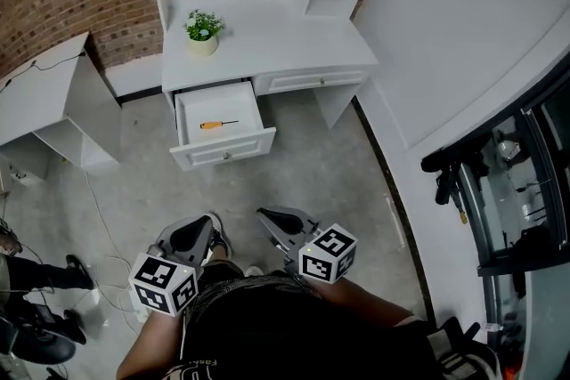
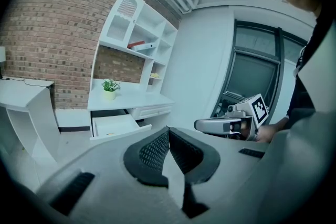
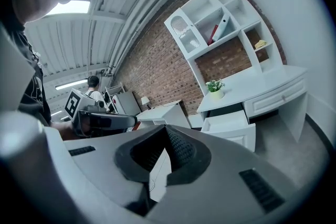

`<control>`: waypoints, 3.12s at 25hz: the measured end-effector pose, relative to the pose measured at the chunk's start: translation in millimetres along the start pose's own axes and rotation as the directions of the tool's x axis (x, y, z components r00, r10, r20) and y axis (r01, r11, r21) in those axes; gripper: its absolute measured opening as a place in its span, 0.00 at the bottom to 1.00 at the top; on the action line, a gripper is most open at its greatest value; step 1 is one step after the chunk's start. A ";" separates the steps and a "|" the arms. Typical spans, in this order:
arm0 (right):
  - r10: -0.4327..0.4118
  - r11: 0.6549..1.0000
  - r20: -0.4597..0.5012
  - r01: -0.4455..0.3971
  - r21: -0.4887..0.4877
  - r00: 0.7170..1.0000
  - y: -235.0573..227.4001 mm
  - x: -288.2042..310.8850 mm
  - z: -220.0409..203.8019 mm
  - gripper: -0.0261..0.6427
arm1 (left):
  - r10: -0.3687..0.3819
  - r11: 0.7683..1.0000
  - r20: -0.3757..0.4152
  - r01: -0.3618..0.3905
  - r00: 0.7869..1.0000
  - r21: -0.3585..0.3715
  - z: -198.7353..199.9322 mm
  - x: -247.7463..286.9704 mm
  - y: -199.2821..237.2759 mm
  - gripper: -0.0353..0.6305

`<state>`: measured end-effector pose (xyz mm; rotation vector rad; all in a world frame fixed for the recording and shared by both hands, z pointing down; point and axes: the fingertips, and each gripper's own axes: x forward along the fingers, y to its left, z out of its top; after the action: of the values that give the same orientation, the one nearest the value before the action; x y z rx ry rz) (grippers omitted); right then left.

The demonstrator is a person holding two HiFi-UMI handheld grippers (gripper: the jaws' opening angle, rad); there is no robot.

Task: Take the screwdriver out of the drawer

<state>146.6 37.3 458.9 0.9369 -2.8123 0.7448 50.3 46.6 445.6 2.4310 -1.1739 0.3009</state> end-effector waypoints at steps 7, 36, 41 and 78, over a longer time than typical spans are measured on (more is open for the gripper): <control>-0.030 1.000 -0.009 0.030 0.008 1.000 -23.4 17.4 13.4 0.04 | -0.026 1.000 0.007 0.026 1.000 0.003 19.2 24.2 18.5 0.08; -0.104 0.994 -0.076 0.103 -0.026 0.992 -109.3 212.9 96.7 0.04 | -0.063 0.998 -0.014 0.063 0.998 -0.008 103.7 108.4 223.8 0.08; -0.137 0.990 -0.075 0.135 -0.030 0.988 -121.8 237.3 107.8 0.04 | -0.087 0.996 -0.035 0.087 0.996 -0.006 111.1 124.4 252.2 0.08; -0.137 0.984 -0.291 0.098 -0.146 0.947 -187.1 334.1 104.5 0.04 | 0.002 0.997 -0.039 -0.005 0.999 -0.076 109.7 147.1 355.2 0.08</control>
<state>-6.9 -323.2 522.0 0.8779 -2.4833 0.6211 -136.1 -302.8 501.0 2.3476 -1.1519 0.2971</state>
